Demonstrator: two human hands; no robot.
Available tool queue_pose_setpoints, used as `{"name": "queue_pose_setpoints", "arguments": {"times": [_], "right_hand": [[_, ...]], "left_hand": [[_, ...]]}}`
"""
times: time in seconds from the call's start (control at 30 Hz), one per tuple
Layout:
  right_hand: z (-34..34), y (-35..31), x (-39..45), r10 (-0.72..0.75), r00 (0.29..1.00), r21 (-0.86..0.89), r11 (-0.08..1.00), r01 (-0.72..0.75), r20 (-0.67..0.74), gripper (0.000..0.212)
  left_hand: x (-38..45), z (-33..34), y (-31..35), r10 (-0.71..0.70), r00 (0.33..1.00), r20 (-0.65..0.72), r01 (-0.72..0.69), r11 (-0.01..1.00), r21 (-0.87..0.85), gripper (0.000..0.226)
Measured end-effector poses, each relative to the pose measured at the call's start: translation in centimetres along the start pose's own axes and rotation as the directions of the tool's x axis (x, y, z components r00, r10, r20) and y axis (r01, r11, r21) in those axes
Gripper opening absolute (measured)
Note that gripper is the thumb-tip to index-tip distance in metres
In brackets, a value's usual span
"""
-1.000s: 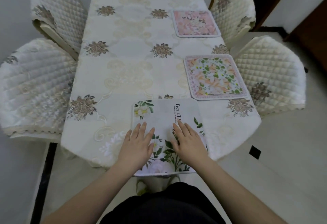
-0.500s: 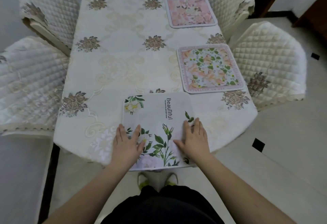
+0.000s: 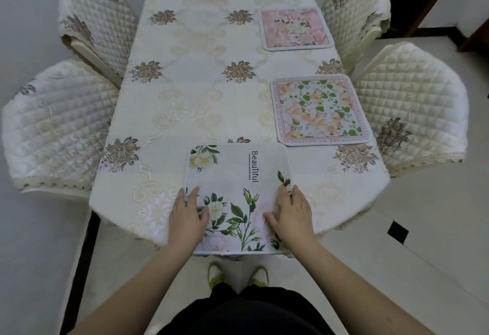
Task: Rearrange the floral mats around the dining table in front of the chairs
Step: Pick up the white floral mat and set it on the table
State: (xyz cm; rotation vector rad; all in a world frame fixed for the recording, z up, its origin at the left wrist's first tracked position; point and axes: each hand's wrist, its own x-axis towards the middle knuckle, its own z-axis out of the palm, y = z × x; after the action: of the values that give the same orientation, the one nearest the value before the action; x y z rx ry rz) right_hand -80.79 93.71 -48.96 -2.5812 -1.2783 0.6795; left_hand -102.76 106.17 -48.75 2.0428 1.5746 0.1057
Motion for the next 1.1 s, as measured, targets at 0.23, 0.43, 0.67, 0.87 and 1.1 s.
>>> {"name": "queue_pose_setpoints", "arguments": {"times": [0.23,0.43,0.67,0.87,1.1], "right_hand": [[-1.2,-0.5,-1.0,-0.038,0.998,0.213,0.976,0.046,-0.044,0.067],[-2.4,-2.3,-1.9,-0.077,0.987,0.332,0.936,0.12,-0.142,0.064],[-3.1,-5.1,-2.5,-0.09,0.976,0.317,0.936,0.151,-0.199,0.069],[-2.1,-9.3,-3.8,-0.078,0.971,0.294,0.945,0.145,-0.227,0.067],[-0.2,-16.4,-6.2,-0.111,0.966,0.324,0.928,0.185,-0.233,0.06]], "left_hand": [[-0.3,-1.8,0.1,0.047,0.989,-0.141,-0.073,0.979,-0.189,0.045],[-0.3,-3.0,0.2,0.134,0.978,-0.162,-0.159,0.976,-0.152,0.038],[-0.7,-4.6,-0.9,0.121,0.973,-0.199,-0.165,0.96,-0.225,0.039],[-0.9,-7.5,-4.5,0.159,0.958,-0.238,-0.219,0.943,-0.251,0.038],[-1.1,-12.6,-11.4,0.198,0.944,-0.264,-0.265,0.932,-0.246,0.035]]}}
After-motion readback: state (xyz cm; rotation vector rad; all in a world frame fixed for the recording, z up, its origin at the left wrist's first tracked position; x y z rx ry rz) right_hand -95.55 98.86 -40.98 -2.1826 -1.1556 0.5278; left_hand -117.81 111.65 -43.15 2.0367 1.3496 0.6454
